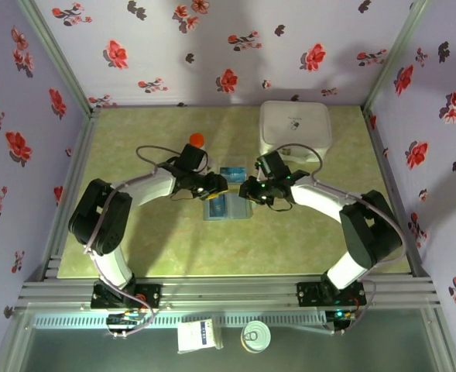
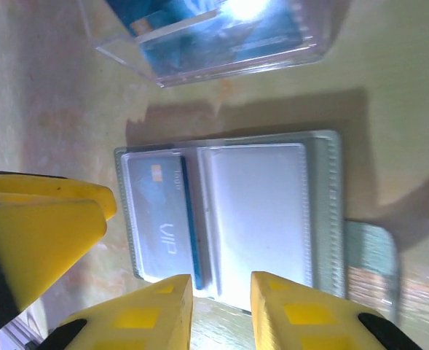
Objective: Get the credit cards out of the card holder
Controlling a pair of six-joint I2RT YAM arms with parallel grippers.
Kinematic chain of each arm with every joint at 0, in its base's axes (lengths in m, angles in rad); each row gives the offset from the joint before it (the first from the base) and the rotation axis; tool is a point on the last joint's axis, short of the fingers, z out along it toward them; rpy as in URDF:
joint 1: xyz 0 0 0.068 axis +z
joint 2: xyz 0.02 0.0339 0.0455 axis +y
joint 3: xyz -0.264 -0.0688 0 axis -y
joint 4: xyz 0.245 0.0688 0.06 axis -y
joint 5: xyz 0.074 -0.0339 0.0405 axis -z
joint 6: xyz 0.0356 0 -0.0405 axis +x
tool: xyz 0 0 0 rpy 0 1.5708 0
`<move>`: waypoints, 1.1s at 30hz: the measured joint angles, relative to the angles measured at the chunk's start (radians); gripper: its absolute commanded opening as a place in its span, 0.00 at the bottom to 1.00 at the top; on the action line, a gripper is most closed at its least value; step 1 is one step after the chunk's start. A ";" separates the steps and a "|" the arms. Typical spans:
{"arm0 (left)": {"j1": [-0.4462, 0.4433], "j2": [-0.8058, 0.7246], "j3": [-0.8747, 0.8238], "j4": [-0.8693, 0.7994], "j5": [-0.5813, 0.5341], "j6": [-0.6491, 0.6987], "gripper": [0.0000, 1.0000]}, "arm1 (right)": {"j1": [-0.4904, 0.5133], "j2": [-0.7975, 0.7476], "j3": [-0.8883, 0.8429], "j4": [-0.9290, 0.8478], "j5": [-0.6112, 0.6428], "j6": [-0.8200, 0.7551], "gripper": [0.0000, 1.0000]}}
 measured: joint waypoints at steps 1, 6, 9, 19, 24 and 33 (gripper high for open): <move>0.010 -0.010 -0.018 -0.002 -0.002 0.005 0.35 | 0.012 0.016 0.013 0.003 -0.002 0.000 0.28; 0.052 -0.052 -0.093 -0.033 -0.021 0.032 0.27 | 0.051 0.084 0.076 0.019 -0.012 0.000 0.28; 0.066 -0.056 -0.112 -0.038 -0.027 0.047 0.25 | 0.067 0.121 0.108 0.021 -0.023 0.000 0.28; 0.070 -0.021 -0.130 -0.020 -0.023 0.055 0.20 | 0.085 0.201 0.159 0.021 -0.054 0.000 0.27; 0.070 -0.002 -0.138 -0.013 -0.016 0.055 0.17 | 0.090 0.227 0.164 0.021 -0.063 0.000 0.27; 0.070 0.006 -0.138 -0.011 -0.016 0.059 0.11 | 0.098 0.257 0.165 0.022 -0.082 0.000 0.28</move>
